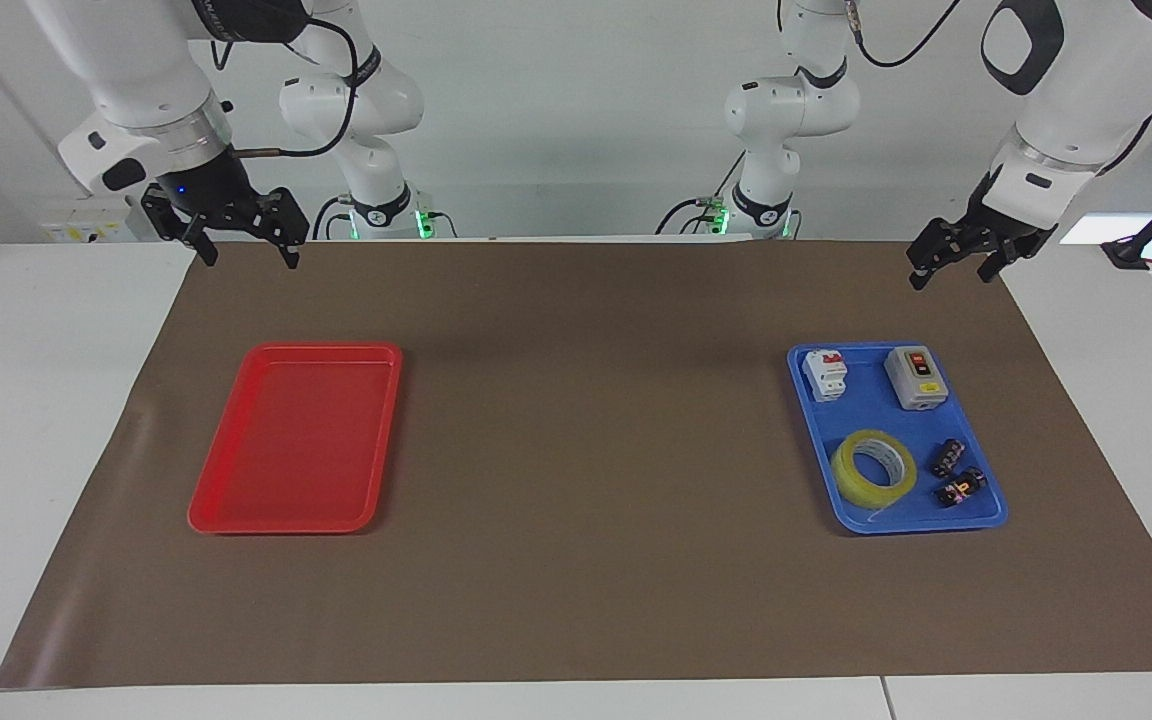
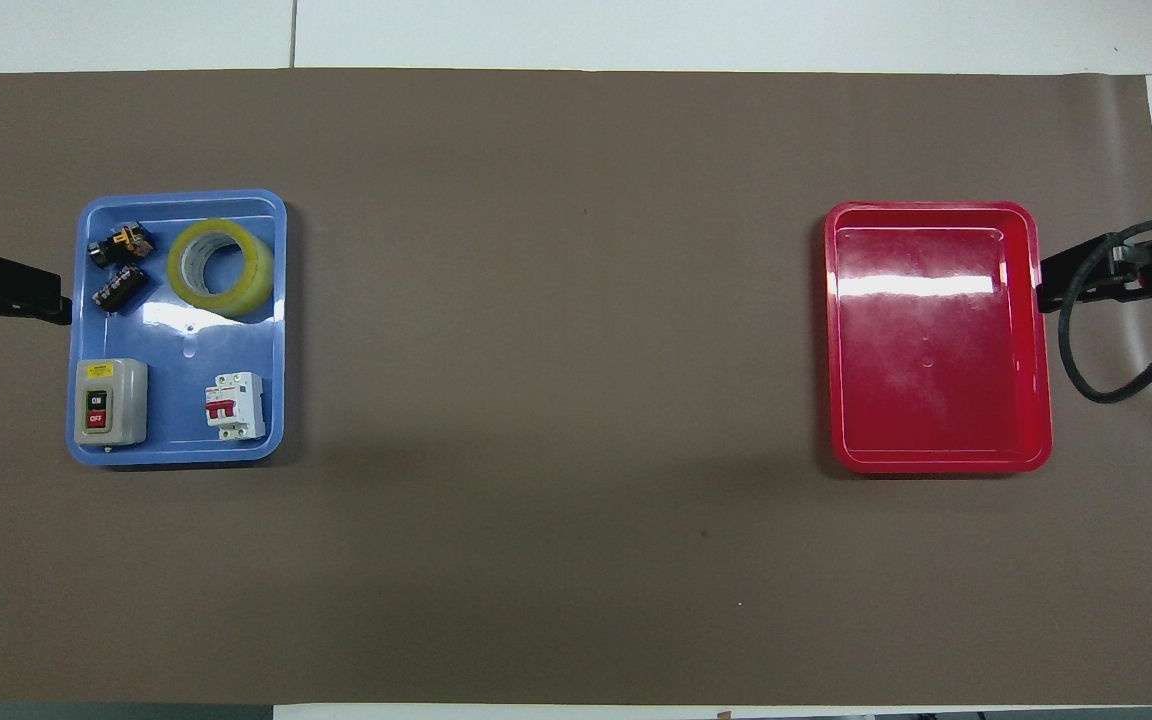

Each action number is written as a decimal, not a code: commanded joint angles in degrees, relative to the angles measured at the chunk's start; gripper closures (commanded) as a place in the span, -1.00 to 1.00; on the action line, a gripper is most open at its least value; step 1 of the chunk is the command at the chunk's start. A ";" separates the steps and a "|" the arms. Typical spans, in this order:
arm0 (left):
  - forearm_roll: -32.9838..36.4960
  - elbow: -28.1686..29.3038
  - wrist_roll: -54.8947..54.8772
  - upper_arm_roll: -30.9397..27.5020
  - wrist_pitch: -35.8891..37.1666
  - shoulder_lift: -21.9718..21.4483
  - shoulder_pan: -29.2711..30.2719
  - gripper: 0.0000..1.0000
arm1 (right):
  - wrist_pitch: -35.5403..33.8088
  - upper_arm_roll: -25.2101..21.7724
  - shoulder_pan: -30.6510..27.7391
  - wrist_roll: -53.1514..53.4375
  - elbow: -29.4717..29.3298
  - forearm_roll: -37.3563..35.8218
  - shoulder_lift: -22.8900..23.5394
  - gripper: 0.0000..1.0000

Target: Place and move tape with both arms

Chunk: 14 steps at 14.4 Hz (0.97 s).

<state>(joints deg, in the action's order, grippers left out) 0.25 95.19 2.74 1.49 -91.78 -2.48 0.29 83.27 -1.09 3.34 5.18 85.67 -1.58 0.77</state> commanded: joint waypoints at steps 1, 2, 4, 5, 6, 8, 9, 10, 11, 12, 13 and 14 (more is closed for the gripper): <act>1.51 1.66 0.17 -0.08 -0.77 -1.56 -0.46 -1.00 | 0.32 0.47 -0.79 -0.61 1.42 -0.18 -1.04 -1.00; 1.59 1.66 0.16 -0.08 -0.68 -1.56 -0.46 -1.00 | 0.32 0.47 -0.87 -0.69 1.43 -0.18 -1.04 -1.00; 1.51 1.66 0.16 -0.08 -1.20 -1.56 -0.46 -1.00 | 0.32 0.47 -0.87 -0.69 1.51 -0.18 -1.12 -1.00; 1.59 1.75 0.16 0.01 -1.81 -1.56 -0.46 -1.00 | 0.32 0.47 -0.87 -0.69 1.51 -0.09 -1.04 -1.00; 1.51 1.84 0.16 0.01 -2.43 -1.56 -0.46 -1.00 | 0.32 0.47 -0.87 -0.69 1.51 -0.09 -1.04 -1.00; 1.51 1.93 0.16 0.01 -4.01 -1.39 -0.11 -1.00 | 0.32 0.47 -0.87 -0.61 1.51 -0.09 -1.12 -1.00; 1.42 1.93 0.16 0.01 -4.19 -1.13 -0.11 -1.00 | 0.32 0.47 -0.87 -0.69 1.51 -0.09 -1.12 -1.00; 1.42 1.84 0.16 0.01 -4.37 -0.60 -0.20 -1.00 | 0.23 0.47 -0.79 -0.69 1.51 -0.09 -1.12 -1.00; 1.42 1.75 0.16 0.01 -5.07 0.27 -0.37 -1.00 | 0.23 0.47 -0.87 -0.69 1.51 -0.18 -1.12 -1.00; 1.33 1.75 0.16 0.01 -6.55 1.24 -0.38 -1.00 | 0.23 0.47 -0.87 -0.69 1.51 -0.18 -1.12 -1.00; 1.33 1.75 0.16 0.01 -8.31 2.38 -0.38 -1.00 | 0.14 0.47 -0.87 -0.69 1.51 -0.09 -1.12 -1.00; 1.33 1.75 0.16 0.01 -9.98 3.96 -0.38 -1.00 | 0.14 0.47 -0.87 -0.69 1.51 -0.18 -1.12 -1.00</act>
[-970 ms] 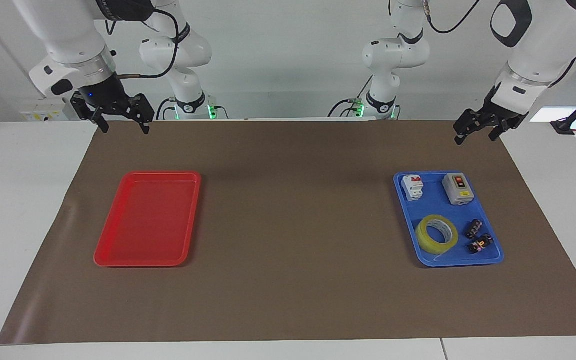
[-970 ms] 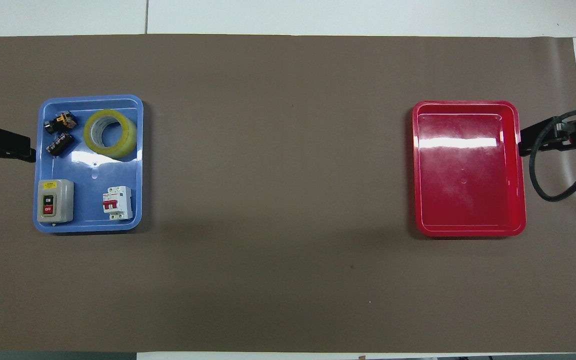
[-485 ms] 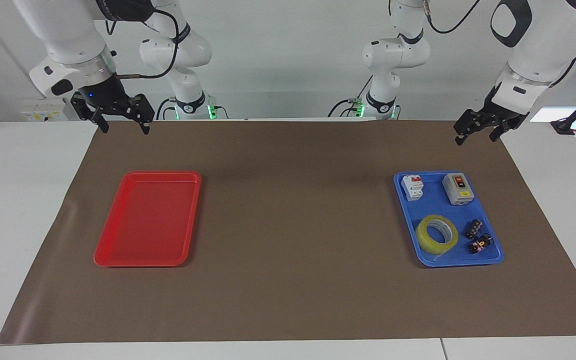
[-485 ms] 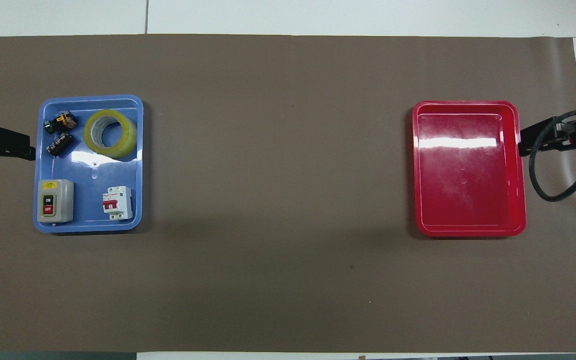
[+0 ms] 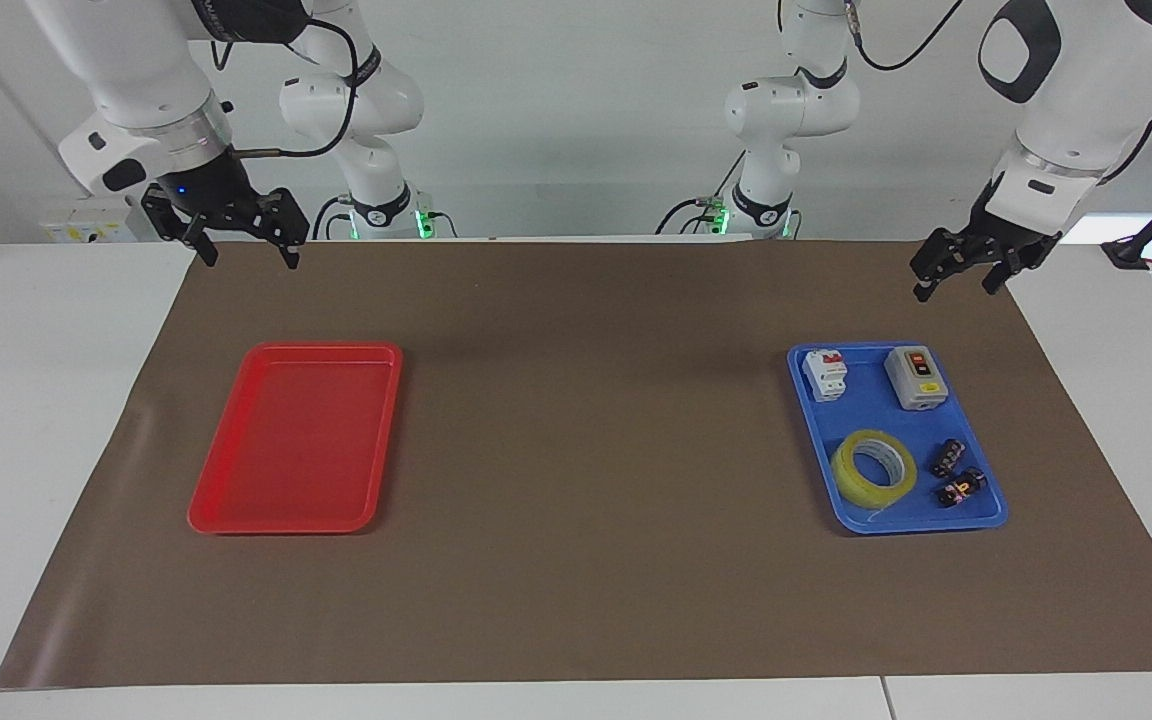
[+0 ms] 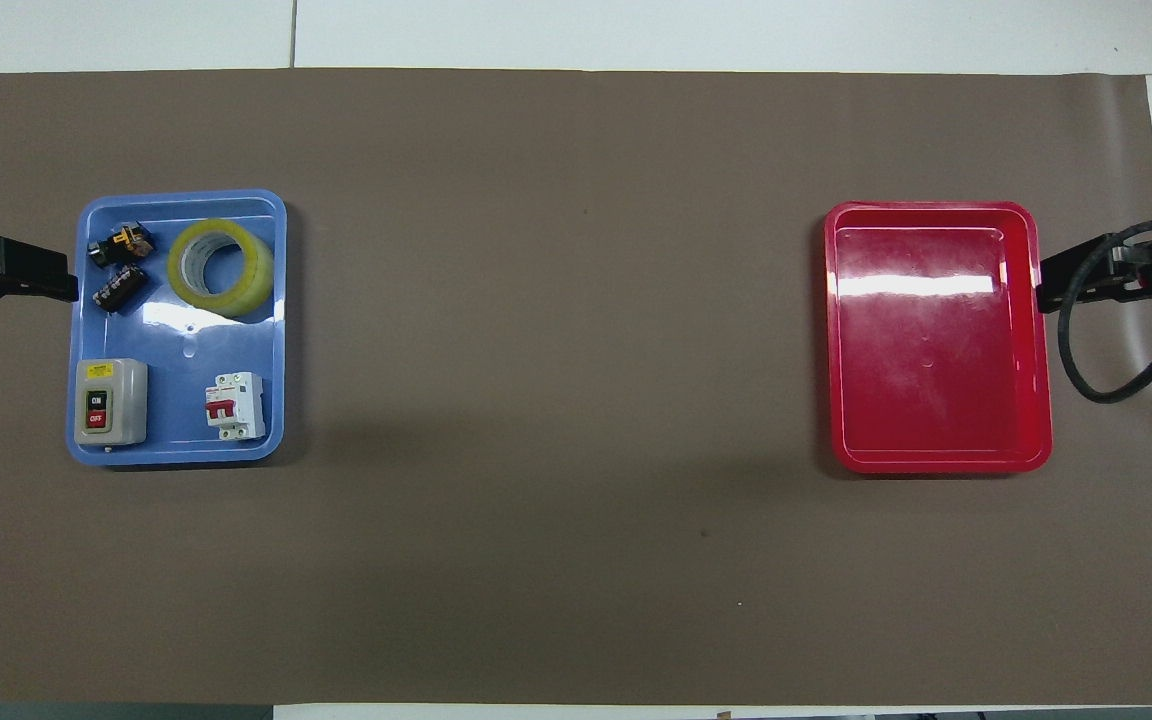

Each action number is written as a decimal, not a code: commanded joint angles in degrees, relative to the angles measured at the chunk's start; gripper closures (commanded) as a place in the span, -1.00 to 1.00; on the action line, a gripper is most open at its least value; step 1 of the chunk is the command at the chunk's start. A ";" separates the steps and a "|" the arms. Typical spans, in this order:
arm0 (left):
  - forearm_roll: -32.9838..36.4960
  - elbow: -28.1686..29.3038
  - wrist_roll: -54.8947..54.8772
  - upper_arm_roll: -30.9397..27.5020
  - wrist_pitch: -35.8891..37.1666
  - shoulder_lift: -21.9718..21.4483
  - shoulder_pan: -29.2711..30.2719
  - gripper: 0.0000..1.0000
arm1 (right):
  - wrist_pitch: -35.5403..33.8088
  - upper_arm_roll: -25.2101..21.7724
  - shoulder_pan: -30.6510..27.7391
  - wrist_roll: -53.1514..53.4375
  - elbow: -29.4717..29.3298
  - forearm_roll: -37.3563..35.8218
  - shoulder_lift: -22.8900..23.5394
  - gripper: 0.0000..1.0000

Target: Place and move tape with both arms

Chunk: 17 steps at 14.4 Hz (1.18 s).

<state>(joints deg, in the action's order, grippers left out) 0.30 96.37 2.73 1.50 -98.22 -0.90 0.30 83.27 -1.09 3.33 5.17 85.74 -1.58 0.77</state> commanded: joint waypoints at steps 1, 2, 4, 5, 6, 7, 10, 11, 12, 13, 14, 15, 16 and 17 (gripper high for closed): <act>1.29 0.66 0.17 -0.01 -5.56 3.87 -0.21 -1.00 | 0.14 0.47 -0.87 -0.69 1.45 -0.09 -1.12 -1.00; 1.29 0.49 0.17 -0.01 -8.28 5.89 -0.12 -1.00 | 0.23 0.47 -0.87 -0.69 1.45 -0.09 -1.12 -1.00; 1.29 0.58 0.17 -0.01 -11.63 9.06 0.05 -1.00 | 0.23 0.47 -0.87 -0.60 1.45 -0.09 -1.12 -1.00; 1.29 0.58 0.17 -0.01 -13.65 10.90 0.14 -1.00 | 0.32 0.47 -0.87 -0.60 1.54 -0.09 -1.12 -1.00; 1.29 0.66 0.17 -0.01 -15.84 12.74 0.14 -1.00 | 0.32 0.47 -0.87 -0.60 1.54 -0.09 -1.04 -1.00; 1.29 0.84 0.17 -0.01 -18.12 14.68 0.14 -1.00 | 0.32 0.47 -0.87 -0.60 1.54 -0.09 -1.12 -1.00; 1.29 6.09 0.09 -0.09 -26.90 16.63 0.32 -1.00 | 0.32 0.47 -0.87 -0.60 1.54 -0.09 -1.12 -1.00; 1.29 8.46 0.09 -0.09 -30.59 17.07 0.32 -1.00 | 0.32 0.47 -0.87 -0.69 1.54 -0.09 -1.12 -1.00; 1.29 10.23 0.09 -0.09 -33.33 17.51 0.40 -1.00 | 0.32 0.47 -0.87 -0.69 1.54 -0.09 -1.12 -1.00; 1.29 11.11 0.00 -0.09 -35.27 18.29 0.49 -1.00 | 0.32 0.47 -0.87 -0.60 1.54 -0.09 -1.12 -1.00; 1.29 11.38 0.00 -0.18 -36.33 19.69 0.49 -1.00 | 0.32 0.47 -0.87 -0.60 1.54 -0.09 -1.12 -1.00; 1.29 11.56 0.00 -0.18 -36.95 20.49 0.49 -1.00 | 0.41 0.47 -0.87 -0.60 1.54 -0.09 -1.12 -1.00; 1.29 12.08 0.00 -0.18 -37.74 20.93 0.58 -1.00 | 0.41 0.47 -0.87 -0.60 1.54 -0.09 -1.12 -1.00; 1.37 12.61 -0.09 -0.18 -38.62 21.11 0.67 -1.00 | 0.32 0.47 -0.87 -0.69 1.54 -0.09 -1.12 -1.00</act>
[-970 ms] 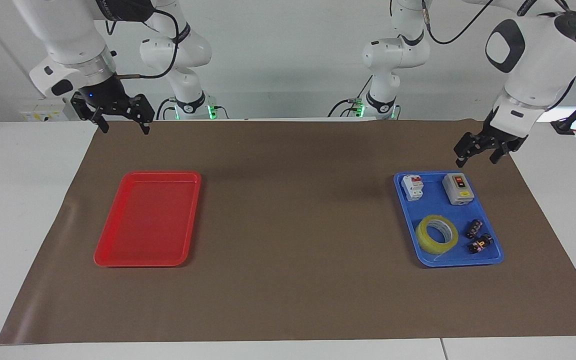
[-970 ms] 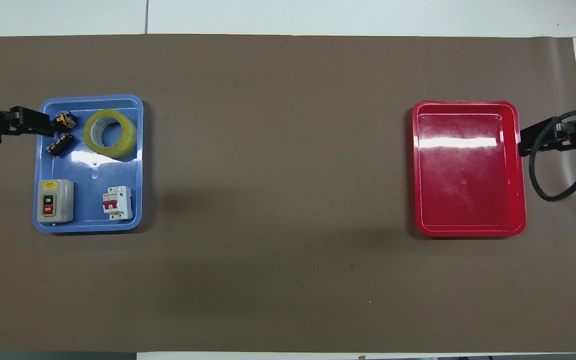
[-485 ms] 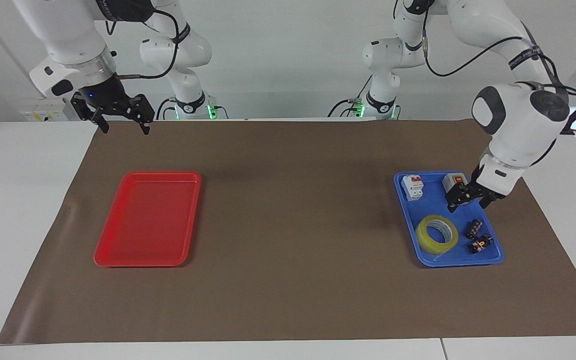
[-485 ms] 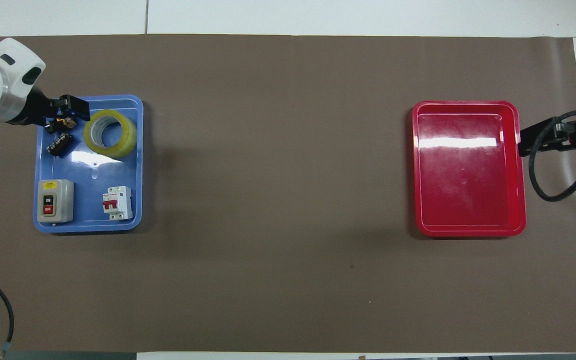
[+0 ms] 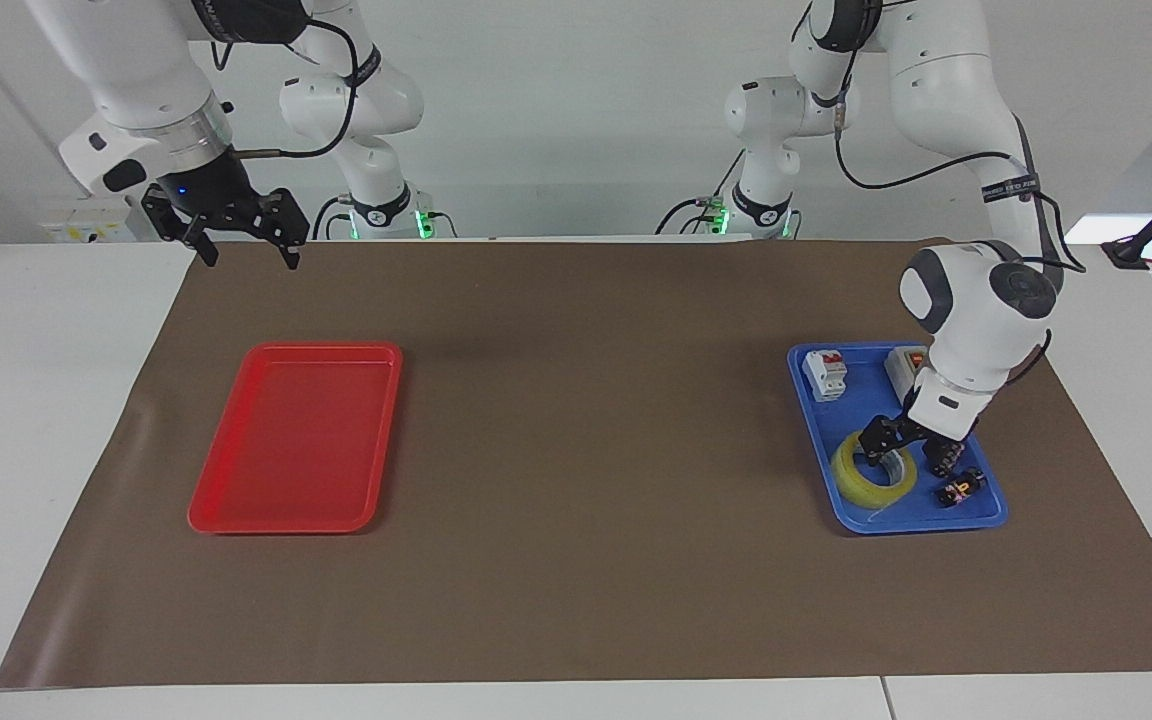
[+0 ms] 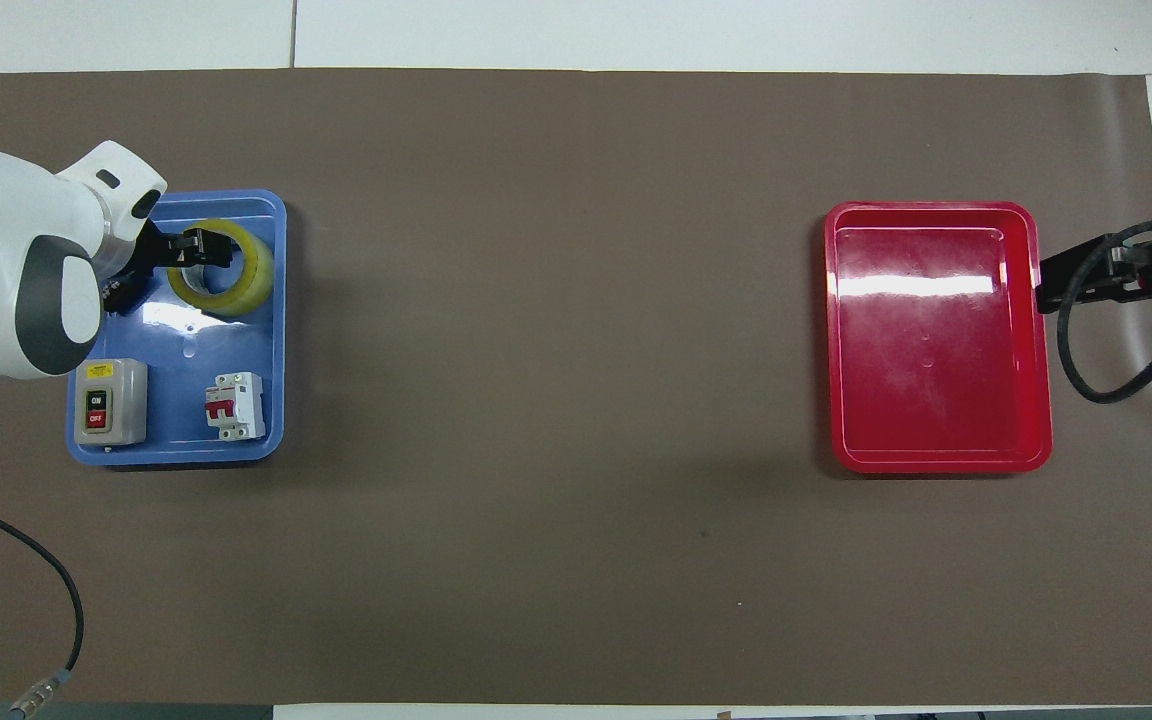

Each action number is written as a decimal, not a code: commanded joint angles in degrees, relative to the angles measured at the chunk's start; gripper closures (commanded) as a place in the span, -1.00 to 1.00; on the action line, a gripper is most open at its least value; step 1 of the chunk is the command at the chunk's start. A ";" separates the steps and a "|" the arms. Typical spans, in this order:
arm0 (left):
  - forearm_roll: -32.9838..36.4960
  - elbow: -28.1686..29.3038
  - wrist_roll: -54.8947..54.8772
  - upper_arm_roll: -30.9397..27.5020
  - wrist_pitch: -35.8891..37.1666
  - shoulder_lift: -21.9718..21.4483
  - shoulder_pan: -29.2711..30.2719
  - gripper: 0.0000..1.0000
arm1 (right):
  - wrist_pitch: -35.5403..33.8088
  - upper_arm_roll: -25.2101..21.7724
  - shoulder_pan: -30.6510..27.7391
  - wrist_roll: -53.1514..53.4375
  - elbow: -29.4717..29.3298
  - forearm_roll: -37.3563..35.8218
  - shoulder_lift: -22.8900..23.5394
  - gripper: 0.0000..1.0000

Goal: Place and move tape with both arms
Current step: 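Reach the left gripper into the blue tray and grasp the yellow tape, then carry the yellow tape with the left gripper to the table center and release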

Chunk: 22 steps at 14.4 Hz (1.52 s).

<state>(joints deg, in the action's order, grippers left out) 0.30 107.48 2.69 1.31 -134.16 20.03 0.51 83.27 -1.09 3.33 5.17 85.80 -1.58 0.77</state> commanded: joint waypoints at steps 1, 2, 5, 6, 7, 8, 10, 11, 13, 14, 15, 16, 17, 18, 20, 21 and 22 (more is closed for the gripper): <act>1.37 2.20 -0.05 0.00 -3.82 0.28 0.89 -1.00 | 0.41 0.47 -0.87 -0.60 1.47 -0.09 -1.12 -1.00; 1.37 2.73 -0.05 0.00 -4.96 0.54 0.98 -1.00 | 0.41 0.47 -0.87 -0.60 1.47 -0.09 -1.12 -1.00; 1.37 3.35 0.12 0.00 -6.73 1.07 1.60 -0.41 | 0.41 0.47 -0.87 -0.69 1.47 -0.01 -1.12 -1.00; 1.37 3.27 0.64 0.00 -6.82 1.07 1.60 0.37 | 0.41 0.47 -0.87 -0.60 1.47 -0.01 -1.12 -1.00; 1.37 3.27 0.91 0.00 -6.99 1.16 1.60 0.97 | 0.32 0.47 -0.87 -0.60 1.47 -0.09 -1.12 -1.00; 1.37 3.09 0.83 0.00 -6.82 1.07 1.60 1.00 | 0.32 0.47 -0.87 -0.60 1.47 -0.01 -1.12 -1.00; 1.37 3.00 0.82 0.00 -6.47 0.37 1.51 1.00 | 0.32 0.47 -0.87 -0.60 1.56 -0.09 -1.12 -1.00; 1.37 3.00 0.83 0.09 -6.12 0.10 1.51 1.00 | 0.32 0.47 -0.87 -0.60 1.56 -0.09 -1.12 -1.00; 1.37 2.74 0.91 0.18 -4.81 -1.74 1.25 1.00 | 0.32 0.47 -0.87 -0.60 1.56 -0.09 -1.12 -1.00; 1.28 2.56 1.00 0.09 -2.62 -3.22 0.81 1.00 | 0.32 0.47 -0.87 -0.60 1.56 -0.09 -1.12 -1.00; 1.28 2.39 1.09 0.18 -0.60 -4.72 0.63 1.00 | 0.32 0.47 -0.87 -0.60 1.56 -0.09 -1.12 -1.00; 1.28 2.21 1.44 0.18 0.90 -6.04 -0.06 1.00 | 0.32 0.47 -0.87 -0.60 1.56 -0.09 -1.12 -1.00; 1.28 1.69 2.57 0.18 2.14 -6.92 -1.03 1.00 | 0.32 0.47 -0.87 -0.69 1.56 -0.09 -1.12 -1.00; 1.28 0.99 4.85 0.18 3.98 -7.45 -2.60 1.00 | 0.32 0.47 -0.87 -0.60 1.56 -0.09 -1.12 -1.00; 1.46 0.63 12.21 0.09 5.66 -7.72 -8.39 1.00 | 0.32 0.47 -0.87 -0.60 1.56 -0.09 -1.12 -1.00; 1.54 0.89 17.21 0.09 5.58 -7.72 -11.55 1.00 | 0.32 0.47 -0.87 -0.69 1.56 -0.09 -1.12 -1.00; 1.63 1.07 22.74 0.01 5.66 -7.72 -15.15 1.00 | 0.32 0.47 -0.87 -0.60 1.56 -0.01 -1.12 -1.00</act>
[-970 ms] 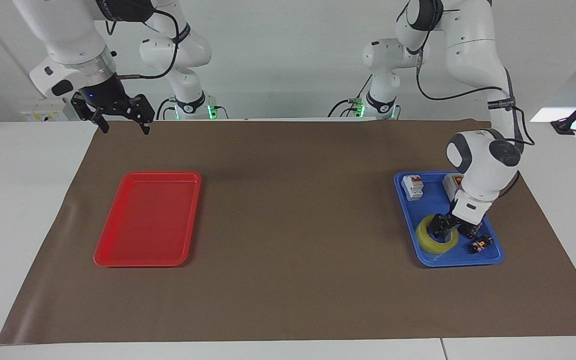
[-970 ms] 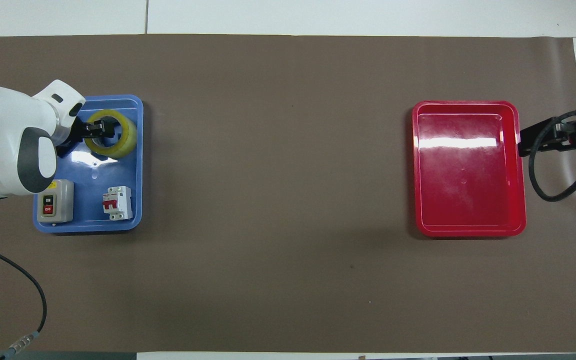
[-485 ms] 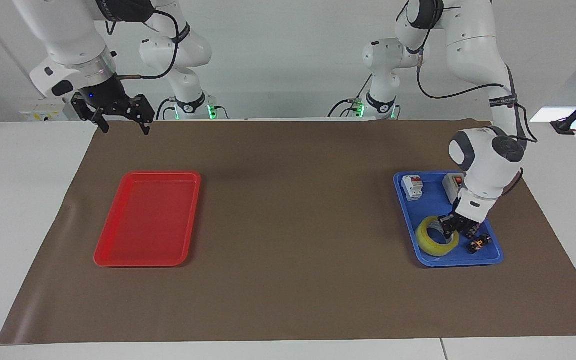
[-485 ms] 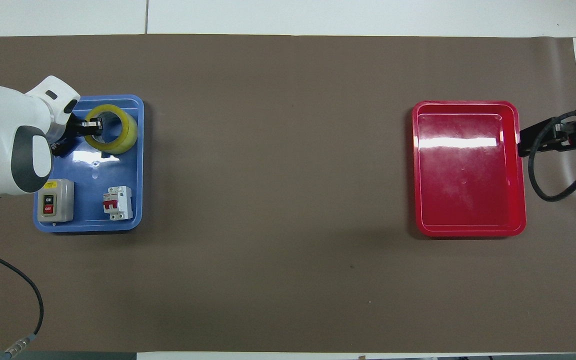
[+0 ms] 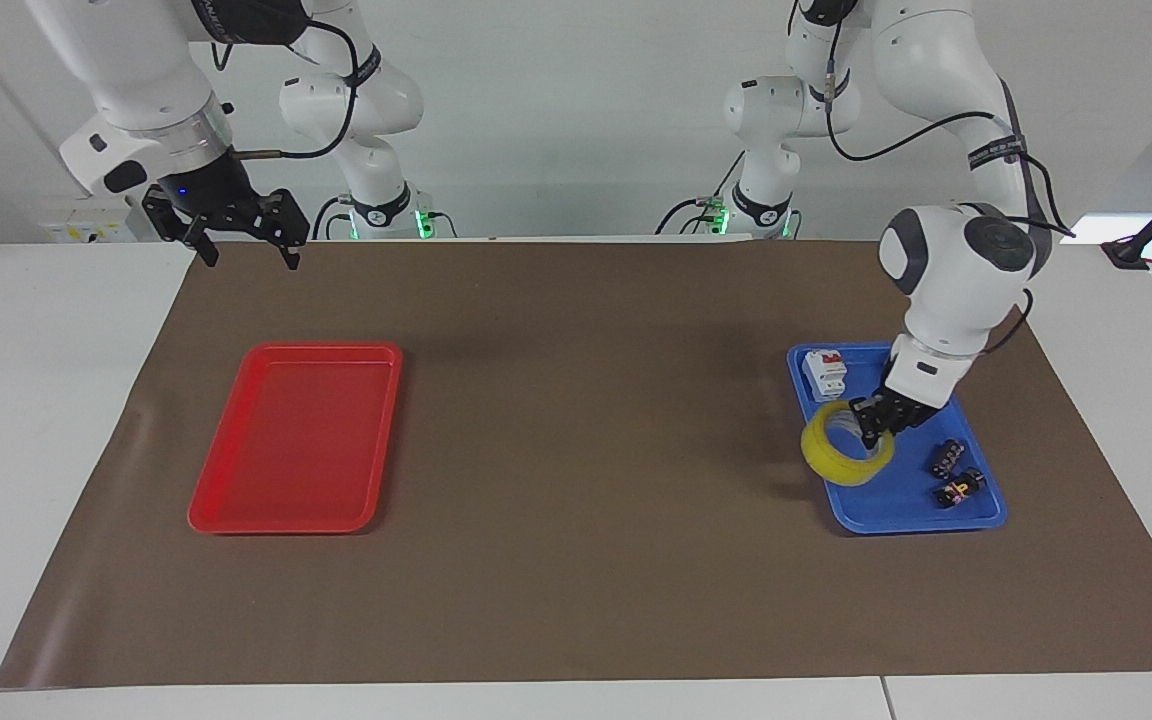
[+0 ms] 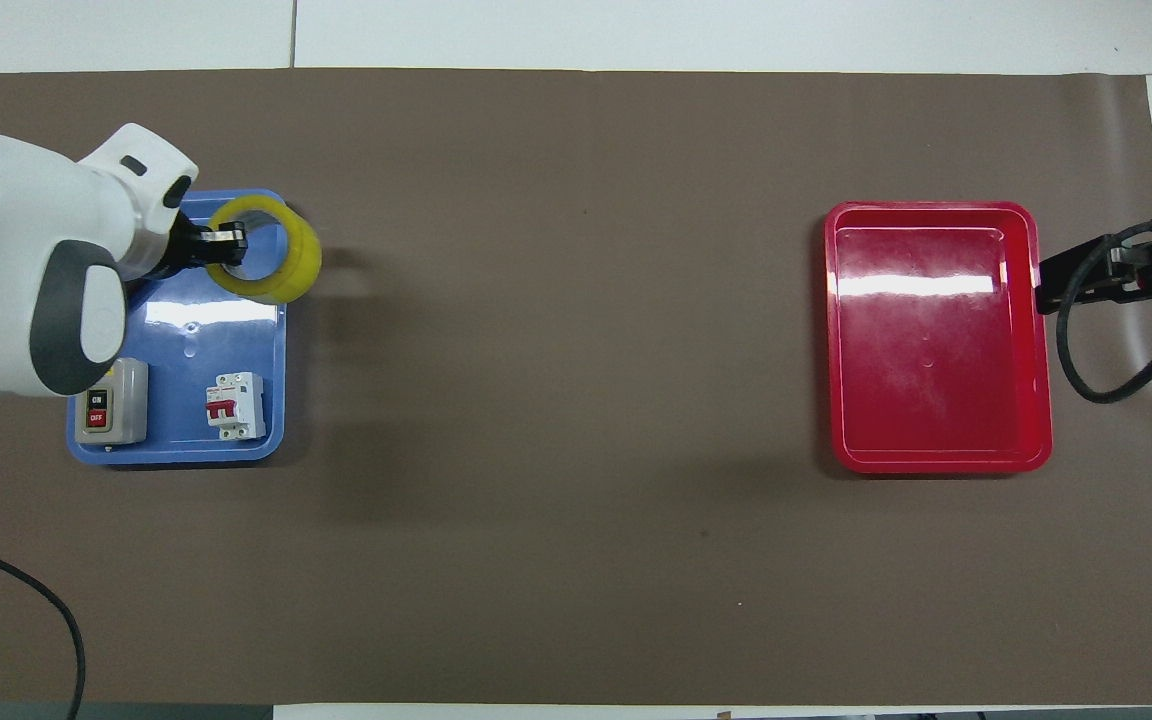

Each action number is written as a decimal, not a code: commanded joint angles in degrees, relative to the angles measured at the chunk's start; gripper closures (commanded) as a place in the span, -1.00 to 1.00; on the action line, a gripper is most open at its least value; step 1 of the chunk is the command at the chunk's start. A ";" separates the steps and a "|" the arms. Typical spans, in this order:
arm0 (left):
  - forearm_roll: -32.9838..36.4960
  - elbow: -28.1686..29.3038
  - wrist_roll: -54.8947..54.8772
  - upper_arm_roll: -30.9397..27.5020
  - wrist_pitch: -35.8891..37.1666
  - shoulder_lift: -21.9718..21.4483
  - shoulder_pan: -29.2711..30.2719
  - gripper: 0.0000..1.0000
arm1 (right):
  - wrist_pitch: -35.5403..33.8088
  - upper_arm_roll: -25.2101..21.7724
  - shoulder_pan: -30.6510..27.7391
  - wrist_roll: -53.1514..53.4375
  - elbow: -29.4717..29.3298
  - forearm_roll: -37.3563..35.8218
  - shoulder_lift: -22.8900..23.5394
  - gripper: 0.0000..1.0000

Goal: Place and move tape with both arms
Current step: 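Carry the yellow tape with the left gripper to the table center and release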

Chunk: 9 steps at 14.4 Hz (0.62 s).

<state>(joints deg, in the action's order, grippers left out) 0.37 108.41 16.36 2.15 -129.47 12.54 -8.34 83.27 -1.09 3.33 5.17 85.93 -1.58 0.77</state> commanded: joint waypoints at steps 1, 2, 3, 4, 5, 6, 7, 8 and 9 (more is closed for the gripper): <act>1.65 0.04 14.61 -0.83 0.80 -0.06 -9.74 1.00 | 0.32 0.47 -0.87 -0.69 1.43 -0.09 -1.12 -1.00; 2.52 0.04 20.49 -0.83 0.62 0.29 -13.16 1.00 | 0.32 0.47 -0.87 -0.69 1.43 -0.01 -1.12 -1.00; 4.01 0.13 25.25 -0.75 0.27 0.64 -15.89 1.00 | 0.32 0.47 -0.87 -0.69 1.43 -0.01 -1.12 -1.00; 5.15 0.04 29.48 -0.74 0.09 1.16 -18.79 1.00 | 0.32 0.47 -0.96 -0.69 1.43 -0.09 -1.12 -1.00; 6.12 -0.31 32.48 -0.83 0.09 2.47 -21.35 1.00 | 0.32 0.39 -0.96 -0.69 1.43 -0.01 -1.12 -1.00; 7.35 -0.74 35.38 -0.83 0.00 3.01 -23.46 1.00 | 0.32 0.47 -0.96 -0.69 1.52 -0.01 -1.12 -1.00; 8.93 -1.27 38.02 -0.75 0.00 4.41 -25.39 1.00 | 0.32 0.39 -0.96 -0.69 1.52 -0.01 -1.12 -1.00; 10.59 -2.23 40.57 -0.74 0.00 6.34 -27.85 1.00 | 0.32 0.47 -0.96 -0.69 1.52 -0.01 -1.12 -1.00; 11.66 -2.94 42.33 -0.74 -0.08 7.75 -29.35 1.00 | 0.32 0.39 -0.96 -0.69 1.52 -0.01 -1.21 -1.00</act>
<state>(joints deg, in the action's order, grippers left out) 8.67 108.19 54.47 2.47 -129.52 16.96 -34.35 83.27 -1.12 3.31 5.17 85.97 -1.58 0.77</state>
